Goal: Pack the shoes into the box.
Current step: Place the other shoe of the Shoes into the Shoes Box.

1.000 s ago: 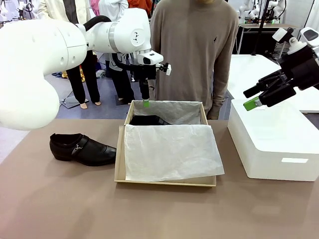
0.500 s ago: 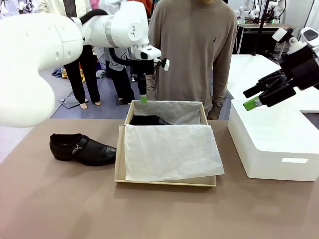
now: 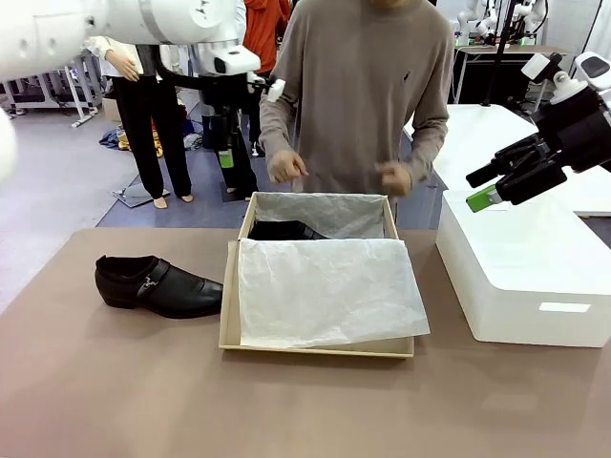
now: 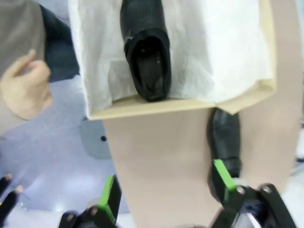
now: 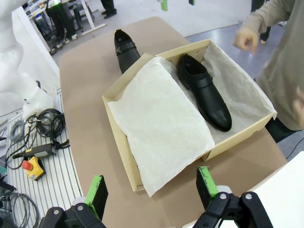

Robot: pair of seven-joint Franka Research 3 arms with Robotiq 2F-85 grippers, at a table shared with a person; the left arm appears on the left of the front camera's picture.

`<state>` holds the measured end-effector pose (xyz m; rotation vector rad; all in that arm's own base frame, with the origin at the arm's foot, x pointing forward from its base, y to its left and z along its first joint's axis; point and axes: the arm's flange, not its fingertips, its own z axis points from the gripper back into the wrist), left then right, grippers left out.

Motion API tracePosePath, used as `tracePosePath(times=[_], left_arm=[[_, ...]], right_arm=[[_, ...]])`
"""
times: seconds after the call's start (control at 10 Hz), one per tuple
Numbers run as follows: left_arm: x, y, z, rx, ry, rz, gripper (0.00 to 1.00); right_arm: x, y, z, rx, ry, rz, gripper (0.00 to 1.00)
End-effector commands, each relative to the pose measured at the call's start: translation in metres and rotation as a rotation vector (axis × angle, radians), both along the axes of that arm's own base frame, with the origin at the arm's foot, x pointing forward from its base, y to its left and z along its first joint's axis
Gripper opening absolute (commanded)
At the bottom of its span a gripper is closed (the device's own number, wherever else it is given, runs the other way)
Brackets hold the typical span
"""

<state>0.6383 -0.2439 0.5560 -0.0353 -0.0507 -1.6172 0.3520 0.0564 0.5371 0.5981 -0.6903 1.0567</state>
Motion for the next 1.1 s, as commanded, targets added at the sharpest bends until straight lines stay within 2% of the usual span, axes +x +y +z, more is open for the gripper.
tracePosePath(times=[0.0,0.1,0.3,0.7,0.8,0.9,1.0], left_arm=[[-0.052,0.036,-0.015,-0.056,-0.012,-0.071,1.0],[-0.062,0.05,-0.017,-0.046,-0.03,-0.076,1.0],[-0.077,0.074,-0.029,-0.035,-0.019,-0.085,1.0],[-0.078,0.098,-0.05,-0.003,0.042,0.024,1.0],[-0.07,0.095,-0.055,-0.002,0.062,0.101,1.0],[-0.076,0.097,-0.047,0.005,0.043,-0.009,1.0],[-0.076,0.097,-0.047,0.005,0.043,-0.009,1.0]], right_arm=[[0.004,0.002,0.0,0.03,-0.024,0.016,1.0],[0.004,0.002,0.0,0.03,-0.024,0.016,1.0],[0.004,0.002,0.0,0.03,-0.024,0.016,1.0],[0.004,0.002,0.0,0.03,-0.024,0.016,1.0],[0.004,0.002,0.0,0.03,-0.024,0.016,1.0],[0.004,0.002,0.0,0.03,-0.024,0.016,1.0],[0.004,0.002,0.0,0.03,-0.024,0.016,1.0]])
